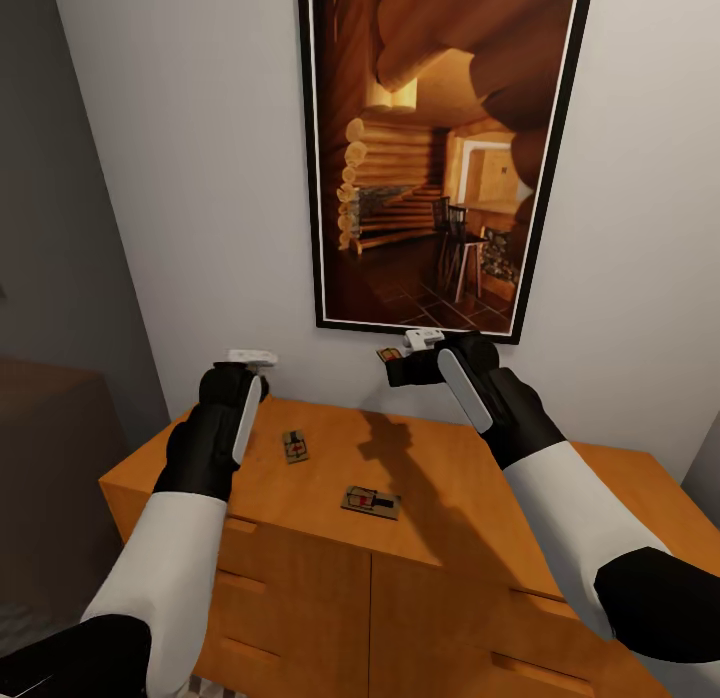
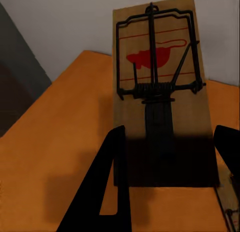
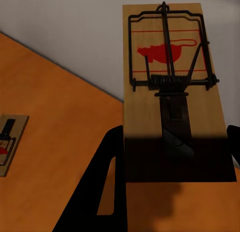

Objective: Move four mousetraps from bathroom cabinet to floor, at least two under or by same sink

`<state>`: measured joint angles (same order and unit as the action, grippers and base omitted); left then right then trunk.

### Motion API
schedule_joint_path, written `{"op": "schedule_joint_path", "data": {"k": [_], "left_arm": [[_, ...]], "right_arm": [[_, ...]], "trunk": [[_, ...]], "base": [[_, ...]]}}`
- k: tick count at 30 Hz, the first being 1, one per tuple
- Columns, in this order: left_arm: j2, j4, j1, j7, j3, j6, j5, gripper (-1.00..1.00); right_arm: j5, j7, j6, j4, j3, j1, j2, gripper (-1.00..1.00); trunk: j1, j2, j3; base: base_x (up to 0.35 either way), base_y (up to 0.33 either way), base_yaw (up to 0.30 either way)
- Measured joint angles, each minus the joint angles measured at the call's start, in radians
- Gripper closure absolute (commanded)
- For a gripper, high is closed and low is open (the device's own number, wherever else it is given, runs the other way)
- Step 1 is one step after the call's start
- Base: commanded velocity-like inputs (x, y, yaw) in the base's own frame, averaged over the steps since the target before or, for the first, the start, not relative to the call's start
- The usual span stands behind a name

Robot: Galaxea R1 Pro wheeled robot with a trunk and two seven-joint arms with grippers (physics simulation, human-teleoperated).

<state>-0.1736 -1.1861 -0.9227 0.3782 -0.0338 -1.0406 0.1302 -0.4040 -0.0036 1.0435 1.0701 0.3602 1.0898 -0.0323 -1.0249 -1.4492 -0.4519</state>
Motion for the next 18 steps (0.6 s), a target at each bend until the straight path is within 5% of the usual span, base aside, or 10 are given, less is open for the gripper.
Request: {"op": "schedule_joint_path", "data": {"k": [5,12,18], "left_arm": [[0.000,-0.033,0.000,-0.002,0.003,-0.002,-0.018,1.00],[0.000,-0.034,0.000,-0.009,0.007,-0.002,-0.102,1.00],[0.000,-0.033,0.000,-0.011,0.008,-0.003,-0.128,1.00]], "right_arm": [[0.000,0.000,0.000,0.001,-0.001,0.000,0.000,1.00],[0.001,0.000,0.000,0.002,-0.006,0.000,0.000,1.00],[0.004,0.000,0.000,0.003,-0.005,0.000,0.000,1.00]], "trunk": [[0.000,0.000,0.000],[0.000,0.000,0.000],[-0.001,0.000,0.000]], "base": [[0.000,0.000,0.000],[-0.004,0.000,0.000],[-0.215,0.000,0.000]]}}
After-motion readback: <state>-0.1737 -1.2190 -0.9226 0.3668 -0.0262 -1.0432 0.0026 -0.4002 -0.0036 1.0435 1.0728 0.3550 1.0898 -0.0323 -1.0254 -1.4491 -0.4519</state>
